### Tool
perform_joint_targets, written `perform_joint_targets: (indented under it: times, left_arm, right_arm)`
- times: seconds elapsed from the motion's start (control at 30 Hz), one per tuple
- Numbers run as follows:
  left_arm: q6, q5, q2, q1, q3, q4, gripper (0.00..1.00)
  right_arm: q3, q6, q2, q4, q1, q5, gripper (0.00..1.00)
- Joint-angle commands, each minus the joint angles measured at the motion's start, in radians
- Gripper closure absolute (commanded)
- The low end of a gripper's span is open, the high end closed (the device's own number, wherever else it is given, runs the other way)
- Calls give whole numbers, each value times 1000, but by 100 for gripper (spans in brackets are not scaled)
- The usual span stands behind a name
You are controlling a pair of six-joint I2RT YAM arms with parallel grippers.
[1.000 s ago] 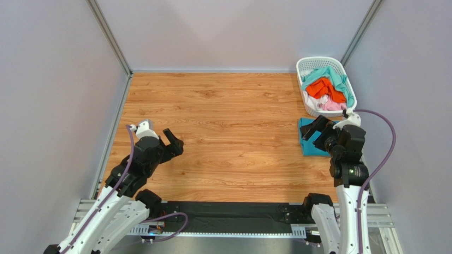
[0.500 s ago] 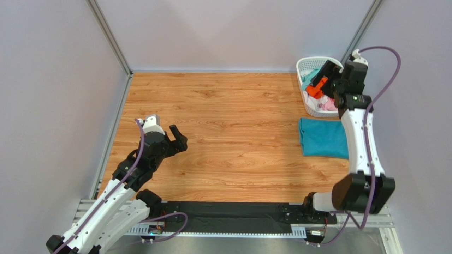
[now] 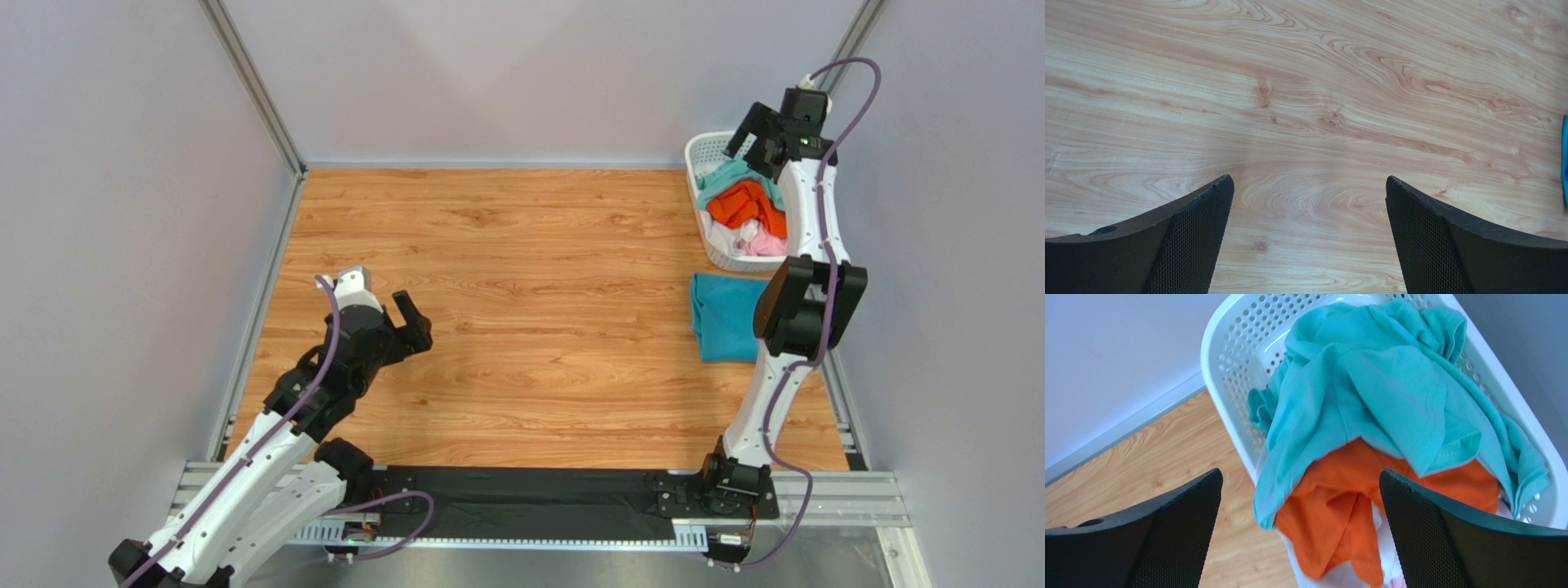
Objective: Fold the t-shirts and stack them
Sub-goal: Grab the tshirt from the pile
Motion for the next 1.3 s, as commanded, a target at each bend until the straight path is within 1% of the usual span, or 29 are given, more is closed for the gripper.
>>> perform_joint_targets:
  times: [0.0, 0.03, 0.07, 0.13, 0.27, 0.3, 0.47, 0.7, 0.73, 0.87, 1.03, 1.2, 1.27]
  left_arm:
    - [18, -20, 8, 0, 0, 29, 0]
    - [16, -20, 7, 0, 0, 30, 0]
    - [18, -23, 8, 0, -1, 29, 0]
    - [21, -32, 7, 0, -1, 27, 0]
    - [19, -58, 7, 0, -1, 19, 0]
    - [19, -61, 8, 0, -1, 18, 0]
    - [21, -84, 22, 0, -3, 18, 0]
    - [22, -83, 65, 0, 5, 19, 0]
    - [22, -83, 71, 0, 5, 19, 0]
    - [27, -81, 94, 0, 11, 16, 0]
    - [31, -83, 103, 0, 16, 13, 0]
    - [30, -89, 102, 0, 16, 10, 0]
    - [28, -92, 102, 0, 16, 10, 0]
  right_arm:
    - [116, -29, 80, 10, -13, 28, 0]
    - [130, -38, 129, 15, -15, 32, 0]
    - [174, -38, 152, 18, -16, 41, 0]
    - [211, -40, 210, 20, -22, 48, 0]
    - [227, -35, 255, 73, -29, 61, 4]
    - [227, -35, 259, 99, -29, 65, 7]
    - [233, -49, 287, 178, -29, 102, 14]
    - [242, -101, 304, 262, -29, 134, 15]
    - [247, -105, 305, 267, -29, 139, 16]
    - [248, -113, 313, 297, -29, 134, 25]
    - [256, -112, 338, 302, -29, 105, 28]
    - [251, -112, 351, 293, -29, 122, 30]
    - [250, -110, 356, 291, -29, 133, 42]
